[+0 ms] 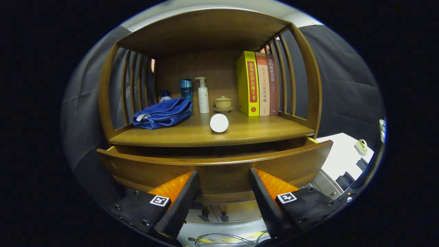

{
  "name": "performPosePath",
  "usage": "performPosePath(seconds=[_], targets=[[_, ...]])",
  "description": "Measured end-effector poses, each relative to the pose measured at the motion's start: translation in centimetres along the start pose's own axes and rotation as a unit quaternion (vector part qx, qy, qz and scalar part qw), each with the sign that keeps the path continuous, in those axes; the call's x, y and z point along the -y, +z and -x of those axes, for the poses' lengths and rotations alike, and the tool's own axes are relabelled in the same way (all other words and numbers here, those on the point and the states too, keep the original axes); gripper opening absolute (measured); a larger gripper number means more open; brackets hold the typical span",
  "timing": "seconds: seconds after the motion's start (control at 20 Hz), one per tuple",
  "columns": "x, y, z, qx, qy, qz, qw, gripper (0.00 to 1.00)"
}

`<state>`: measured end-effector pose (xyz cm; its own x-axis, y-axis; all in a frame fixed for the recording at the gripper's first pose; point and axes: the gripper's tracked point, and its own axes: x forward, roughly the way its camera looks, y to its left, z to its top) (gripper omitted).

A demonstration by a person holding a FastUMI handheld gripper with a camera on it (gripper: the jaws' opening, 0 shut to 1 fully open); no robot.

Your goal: Pull open the drawer, take out the items inside it, and place them on the countertop above the cabinet.

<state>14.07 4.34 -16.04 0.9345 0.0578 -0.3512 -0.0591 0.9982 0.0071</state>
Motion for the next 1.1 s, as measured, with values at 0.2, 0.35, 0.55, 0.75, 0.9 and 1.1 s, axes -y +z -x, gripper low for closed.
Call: performPosePath(seconds=[0.2, 0.35, 0.55, 0.75, 0.9, 1.1], targets=[[-0.1, 0.5, -1.9, -0.001, -0.002, 0.006, 1.000, 0.98], [-0.1, 0.9, -2.9, -0.001, -0.004, 0.009, 1.000, 0.98], [-0.2, 1.1, -3.8, 0.001, -0.003, 0.012, 1.000, 0.98], [0.0, 0.9, -3.6, -0.011, -0.009, 0.014, 1.000, 0.98], [-0.2, 2.9, -3.0, 0.001, -0.011, 0.013, 1.000, 0.99], [0.1, 8.1, -1.1, 0.035, -0.010, 0.020, 0.999, 0.98]])
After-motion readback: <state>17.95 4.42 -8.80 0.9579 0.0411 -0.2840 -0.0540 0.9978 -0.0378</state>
